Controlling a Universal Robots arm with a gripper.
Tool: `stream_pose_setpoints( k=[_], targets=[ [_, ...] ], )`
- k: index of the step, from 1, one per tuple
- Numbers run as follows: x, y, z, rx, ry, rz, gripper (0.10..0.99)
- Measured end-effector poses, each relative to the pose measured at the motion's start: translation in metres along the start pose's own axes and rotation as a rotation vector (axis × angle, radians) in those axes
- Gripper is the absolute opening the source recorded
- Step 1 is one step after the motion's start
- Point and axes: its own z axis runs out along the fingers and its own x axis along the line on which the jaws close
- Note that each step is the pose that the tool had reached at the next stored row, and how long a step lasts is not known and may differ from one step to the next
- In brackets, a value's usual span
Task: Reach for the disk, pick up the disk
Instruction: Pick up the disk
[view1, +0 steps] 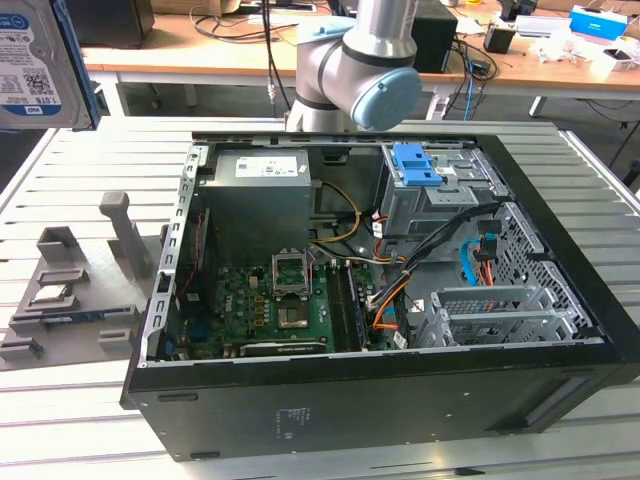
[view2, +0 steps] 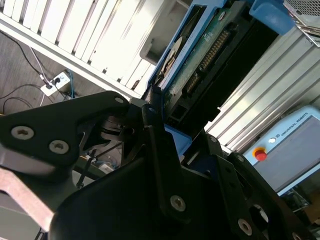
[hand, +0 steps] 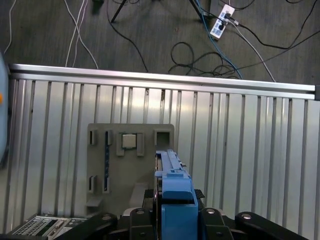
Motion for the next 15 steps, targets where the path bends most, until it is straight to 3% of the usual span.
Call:
stream_pose_setpoints(
  k=[3,15],
  targets=[
    [0.0010,-0.0145,-0.0007,0.000,0.0000,0.000,0.369],
    [0.0038,-0.0531,-0.0027,-0.001,0.0003,0.000,0.369]
  ],
)
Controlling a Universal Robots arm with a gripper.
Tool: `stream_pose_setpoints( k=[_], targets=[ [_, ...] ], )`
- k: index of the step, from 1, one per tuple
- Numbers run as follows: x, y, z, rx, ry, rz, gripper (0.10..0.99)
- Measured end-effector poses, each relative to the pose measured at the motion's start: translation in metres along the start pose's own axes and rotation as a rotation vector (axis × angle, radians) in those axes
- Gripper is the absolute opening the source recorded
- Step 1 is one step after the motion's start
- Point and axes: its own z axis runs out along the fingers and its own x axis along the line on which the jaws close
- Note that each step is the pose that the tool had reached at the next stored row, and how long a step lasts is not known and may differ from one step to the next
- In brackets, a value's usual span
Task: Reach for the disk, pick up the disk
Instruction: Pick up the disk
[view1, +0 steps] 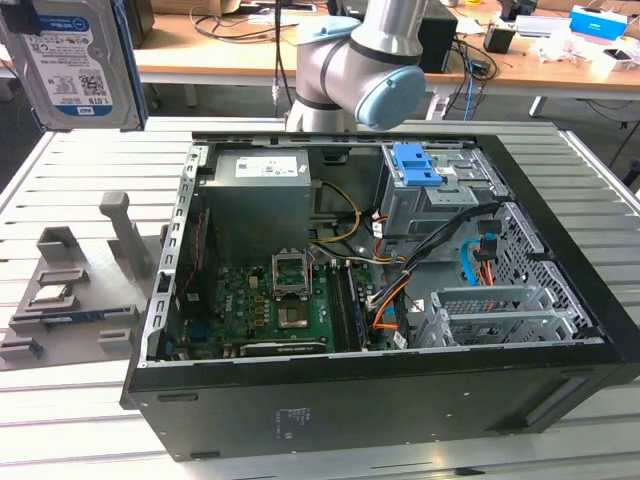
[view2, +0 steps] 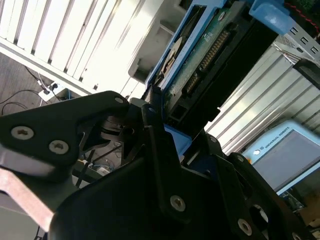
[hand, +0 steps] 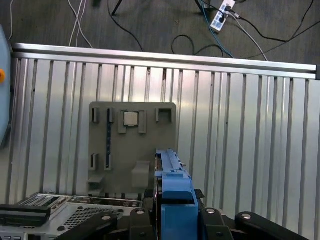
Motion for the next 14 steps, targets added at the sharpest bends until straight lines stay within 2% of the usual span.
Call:
stream_pose_setpoints(
  k=[2,8,14],
  targets=[
    [0.0007,-0.0103,-0.0005,0.000,0.0001,0.000,0.369],
    [0.0020,-0.0283,-0.0014,0.000,0.0003,0.000,0.369],
    [0.0042,-0.0595,-0.0030,-0.001,0.0010,0.000,0.369]
  ],
)
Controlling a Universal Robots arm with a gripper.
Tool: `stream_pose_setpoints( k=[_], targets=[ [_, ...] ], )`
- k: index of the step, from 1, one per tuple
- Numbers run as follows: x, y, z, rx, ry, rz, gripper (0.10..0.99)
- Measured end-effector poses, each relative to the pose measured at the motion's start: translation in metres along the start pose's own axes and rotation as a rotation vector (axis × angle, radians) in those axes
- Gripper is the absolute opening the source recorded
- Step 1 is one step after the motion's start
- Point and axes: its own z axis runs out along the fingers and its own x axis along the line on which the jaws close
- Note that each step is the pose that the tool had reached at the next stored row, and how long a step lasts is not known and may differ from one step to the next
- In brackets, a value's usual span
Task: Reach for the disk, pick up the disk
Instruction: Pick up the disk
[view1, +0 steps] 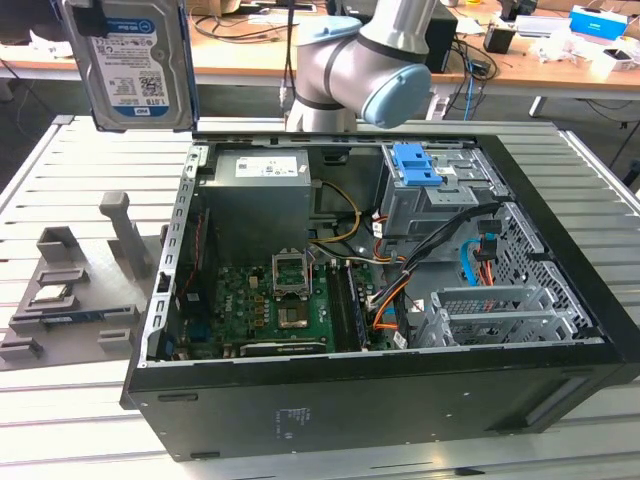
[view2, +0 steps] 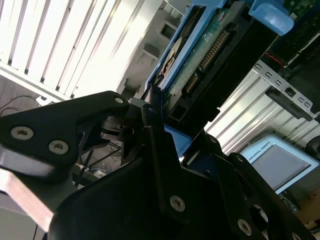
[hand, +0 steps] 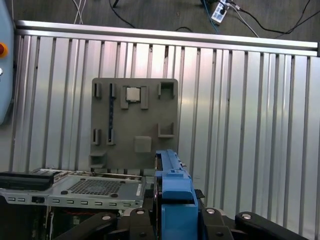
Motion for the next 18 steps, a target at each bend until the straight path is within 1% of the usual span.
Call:
stream_pose_setpoints(
  k=[3,5,7,10,12,13,14,15,17,18],
  targets=[
    [0.0007,-0.0088,-0.0005,0.000,0.0002,0.000,0.369],
    [0.0013,-0.0193,-0.0010,-0.001,0.0004,0.000,0.369],
    [0.0024,-0.0350,-0.0018,-0.001,0.0010,0.000,0.369],
    [0.0035,-0.0508,-0.0026,-0.002,0.0015,0.000,0.369],
    [0.0039,-0.0573,-0.0029,-0.002,0.0019,0.000,0.369],
    [0.0043,-0.0630,-0.0032,-0.002,0.0021,0.000,0.369],
    [0.0046,-0.0669,-0.0034,-0.002,0.0023,0.000,0.369],
    [0.0047,-0.0694,-0.0036,-0.002,0.0024,0.000,0.369],
    [0.0056,-0.0816,-0.0042,-0.003,0.0031,0.000,0.369],
    [0.0058,-0.0858,-0.0044,-0.003,0.0032,0.000,0.369]
  ],
)
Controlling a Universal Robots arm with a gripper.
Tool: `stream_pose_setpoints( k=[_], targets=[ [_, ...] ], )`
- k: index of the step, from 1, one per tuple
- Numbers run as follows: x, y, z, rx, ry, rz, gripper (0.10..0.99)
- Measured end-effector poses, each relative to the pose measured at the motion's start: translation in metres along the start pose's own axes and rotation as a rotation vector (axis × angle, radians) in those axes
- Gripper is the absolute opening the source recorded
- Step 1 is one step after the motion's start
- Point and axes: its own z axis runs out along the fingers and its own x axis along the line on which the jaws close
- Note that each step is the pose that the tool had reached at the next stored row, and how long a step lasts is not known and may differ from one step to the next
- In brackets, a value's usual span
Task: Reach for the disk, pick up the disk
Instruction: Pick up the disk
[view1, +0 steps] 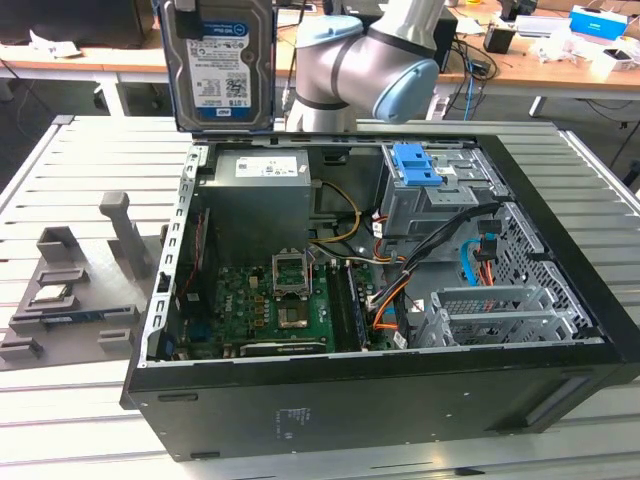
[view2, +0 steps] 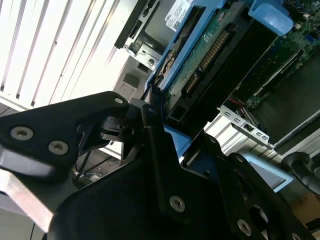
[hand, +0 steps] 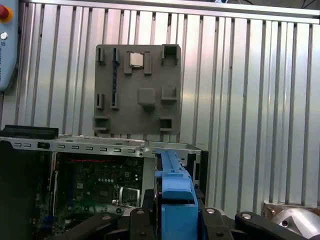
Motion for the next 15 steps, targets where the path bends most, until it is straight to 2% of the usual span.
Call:
stream_pose_setpoints(
  k=[3,5,10,15],
  targets=[
    [0.0011,-0.0165,-0.0009,0.000,0.0008,0.000,0.369],
    [0.0015,-0.0229,-0.0013,-0.001,0.0012,0.000,0.369],
    [0.0028,-0.0446,-0.0024,-0.001,0.0022,0.000,0.369],
    [0.0047,-0.0738,-0.0039,-0.002,0.0034,0.000,0.369]
  ],
)
